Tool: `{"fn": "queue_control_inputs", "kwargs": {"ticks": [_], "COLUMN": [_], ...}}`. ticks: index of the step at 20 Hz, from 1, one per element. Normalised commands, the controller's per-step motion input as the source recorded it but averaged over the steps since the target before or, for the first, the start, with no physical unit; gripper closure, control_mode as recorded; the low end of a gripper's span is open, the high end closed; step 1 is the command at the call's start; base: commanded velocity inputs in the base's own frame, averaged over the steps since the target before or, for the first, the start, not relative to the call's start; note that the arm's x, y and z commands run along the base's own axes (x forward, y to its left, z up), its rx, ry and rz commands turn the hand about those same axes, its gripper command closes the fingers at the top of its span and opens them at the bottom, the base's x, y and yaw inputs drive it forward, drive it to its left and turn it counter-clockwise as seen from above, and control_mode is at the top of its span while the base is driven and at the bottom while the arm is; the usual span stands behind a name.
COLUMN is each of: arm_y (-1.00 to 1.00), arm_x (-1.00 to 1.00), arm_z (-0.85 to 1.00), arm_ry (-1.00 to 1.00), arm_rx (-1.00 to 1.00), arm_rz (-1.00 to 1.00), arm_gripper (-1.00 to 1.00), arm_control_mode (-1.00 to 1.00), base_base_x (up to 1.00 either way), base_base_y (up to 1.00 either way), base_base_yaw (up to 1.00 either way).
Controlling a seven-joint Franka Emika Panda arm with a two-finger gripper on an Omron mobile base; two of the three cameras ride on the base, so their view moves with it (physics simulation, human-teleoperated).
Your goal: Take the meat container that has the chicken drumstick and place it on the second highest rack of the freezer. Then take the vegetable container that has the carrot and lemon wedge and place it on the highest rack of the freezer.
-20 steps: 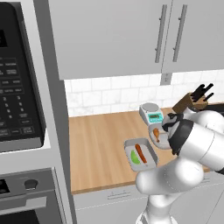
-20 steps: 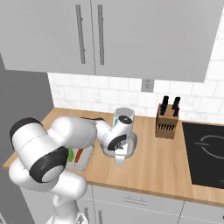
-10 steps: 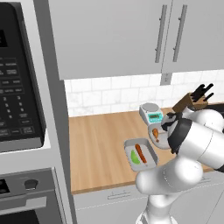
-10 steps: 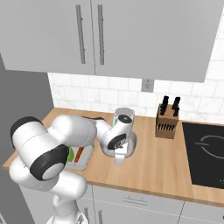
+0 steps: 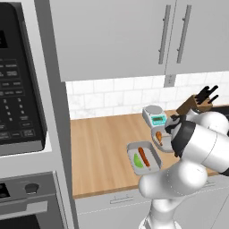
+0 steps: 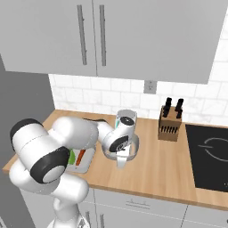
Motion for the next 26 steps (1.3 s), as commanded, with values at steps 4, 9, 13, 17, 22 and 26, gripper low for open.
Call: {"fn": "queue_control_inputs", "kwargs": {"ticks": [4,9,13,17,22,26], "arm_y": [0.00,0.00,0.00,0.00,0.12,0.51], "arm_x": [0.00,0.00,-0.20,-0.38,-0.37,-0.29], "arm_z": [0.00,0.00,0.22,0.66,0.72,0.63], "arm_ry": [0.00,0.00,0.00,-0.03,-0.06,-0.07], "arm_rx": [0.00,0.00,0.00,-0.02,-0.06,-0.07], "arm_rz": [0.00,0.00,-0.03,-0.05,-0.06,-0.02], "arm_gripper": [1.00,1.00,1.00,1.00,1.00,1.00], "arm_control_mode": [-1.00,-1.00,-1.00,-1.00,-1.00,-1.00], "base_base_x": [0.00,0.00,0.00,0.00,0.00,0.00], "base_base_y": [0.00,0.00,0.00,0.00,0.00,0.00], "base_base_yaw": [0.00,0.00,0.00,0.00,0.00,0.00]}}
